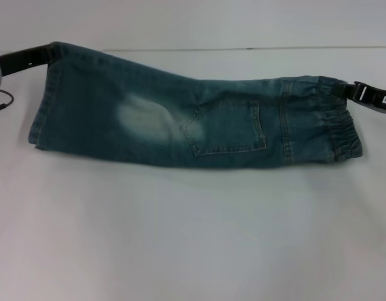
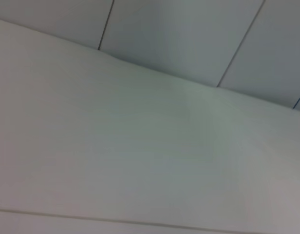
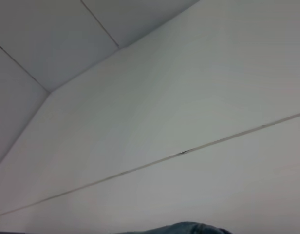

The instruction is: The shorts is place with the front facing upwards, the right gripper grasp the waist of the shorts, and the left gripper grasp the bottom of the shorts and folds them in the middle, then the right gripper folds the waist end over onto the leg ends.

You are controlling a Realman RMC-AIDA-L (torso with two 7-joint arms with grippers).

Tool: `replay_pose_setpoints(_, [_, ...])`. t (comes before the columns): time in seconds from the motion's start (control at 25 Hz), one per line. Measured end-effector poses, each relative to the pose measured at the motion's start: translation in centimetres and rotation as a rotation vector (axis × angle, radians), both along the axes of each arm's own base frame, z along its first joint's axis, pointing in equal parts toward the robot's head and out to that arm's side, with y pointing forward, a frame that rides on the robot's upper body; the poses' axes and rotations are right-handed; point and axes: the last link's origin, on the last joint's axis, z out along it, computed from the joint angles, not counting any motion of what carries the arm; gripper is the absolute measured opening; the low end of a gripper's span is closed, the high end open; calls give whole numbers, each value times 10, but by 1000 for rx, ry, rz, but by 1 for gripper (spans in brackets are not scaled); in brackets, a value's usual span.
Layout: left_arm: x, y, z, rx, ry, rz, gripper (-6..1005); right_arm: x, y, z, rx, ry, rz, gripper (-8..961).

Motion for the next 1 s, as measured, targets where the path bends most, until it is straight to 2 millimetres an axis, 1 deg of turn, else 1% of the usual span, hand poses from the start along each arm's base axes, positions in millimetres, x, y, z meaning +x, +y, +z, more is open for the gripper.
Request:
replay_pose_setpoints(0.12, [2,1,-5,8,14,10,126,-1,-1,-6,-13,1,6,176])
replay_pose_setpoints(0.36, [-2,0,-8,44,11,34,129,-1,0,-7,-12,-6,2,211])
replay_pose_setpoints(0.44, [-3,0,-8,47,10,38,130,-1,1,-7,-10,-9,-1,305])
replay_pose_setpoints(0.56, [-4,-1,-7,51,5,41,263,0,2,-4,-7,-17,-8,447])
replay_pose_setpoints(0.84, [-3,-5,-10,29,-22,26,590,-1,8,4,-41,-48,-11,596])
replay_pose_setpoints(0.96, [-3,-8,-12,14,-34,8,791,-2,9,12,-61,-53,3,660])
replay_pose_setpoints(1.0, [-3,-10,-12,11,-43,1,805,-3,9,15,-69,-54,9,682])
